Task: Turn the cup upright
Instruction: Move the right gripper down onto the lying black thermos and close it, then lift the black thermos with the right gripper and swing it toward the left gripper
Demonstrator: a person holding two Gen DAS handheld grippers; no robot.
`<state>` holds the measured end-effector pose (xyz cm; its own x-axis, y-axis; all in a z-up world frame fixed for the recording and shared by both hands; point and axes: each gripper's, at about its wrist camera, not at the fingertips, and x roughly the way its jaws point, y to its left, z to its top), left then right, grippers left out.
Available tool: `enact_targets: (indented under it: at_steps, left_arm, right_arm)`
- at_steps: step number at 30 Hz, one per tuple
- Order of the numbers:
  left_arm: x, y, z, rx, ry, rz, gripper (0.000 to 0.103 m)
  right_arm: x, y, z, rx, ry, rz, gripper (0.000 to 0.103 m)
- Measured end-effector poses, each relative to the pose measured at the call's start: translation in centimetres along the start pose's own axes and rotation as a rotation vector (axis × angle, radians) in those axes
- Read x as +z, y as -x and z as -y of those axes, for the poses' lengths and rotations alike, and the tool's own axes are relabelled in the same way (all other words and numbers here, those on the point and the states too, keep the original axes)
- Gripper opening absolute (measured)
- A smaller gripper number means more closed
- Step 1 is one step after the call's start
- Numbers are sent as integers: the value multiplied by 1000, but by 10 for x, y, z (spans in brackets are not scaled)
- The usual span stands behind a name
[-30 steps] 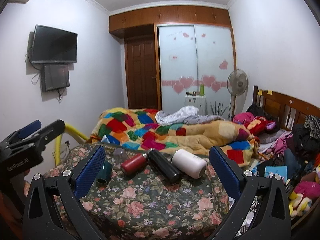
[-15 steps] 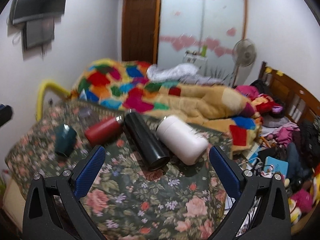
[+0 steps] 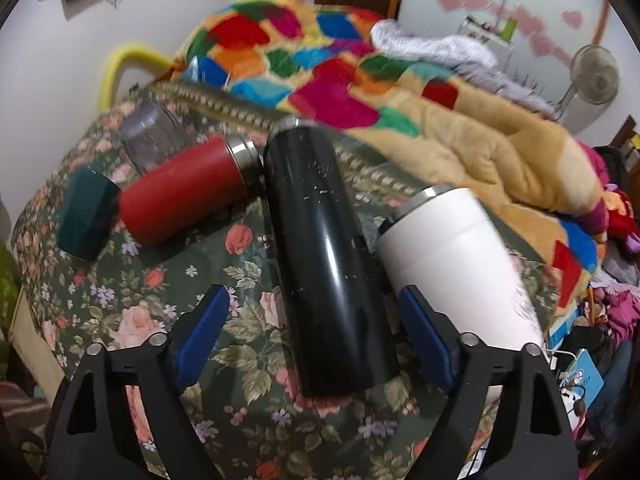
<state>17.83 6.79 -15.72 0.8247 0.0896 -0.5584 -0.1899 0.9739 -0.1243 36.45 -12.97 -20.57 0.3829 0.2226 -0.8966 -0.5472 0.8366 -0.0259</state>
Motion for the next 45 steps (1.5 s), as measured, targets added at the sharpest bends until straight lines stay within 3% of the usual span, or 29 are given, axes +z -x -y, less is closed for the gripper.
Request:
enact_targets:
  at_steps: [4,16,18,19,20,24,38,45]
  left_arm:
    - [-1,-3,0,6,-6,-4,103]
    - [-2,-9,-6,20,1,-11,103]
    - [-2,-9,-6,22,2,-11,103]
    - [-2,-9,-6,22,2,-11,103]
    - [-2,-8,-6,21,2,-10,103]
    - [-2,-4,-4,26,-9,1,103]
    - [5,37,4,26,-18,62,103]
    - [4,64,8,31,-25,88,103]
  right_arm:
    - [3,-13,0,18,18,-56,80]
    - [15,-47,-16,-52,137,-135,81]
    - [14,-50,-17,-54,132,-134,78]
    - [14,-51,-16,-61,125,-135,67]
    - [14,-51,-14,-47,115,-137,63]
    - [9,-49,-7,16,23,-129,62]
    - [-23,11,-18,29,-29,-36,62]
    - [-42,57,-37,28,13,40,62]
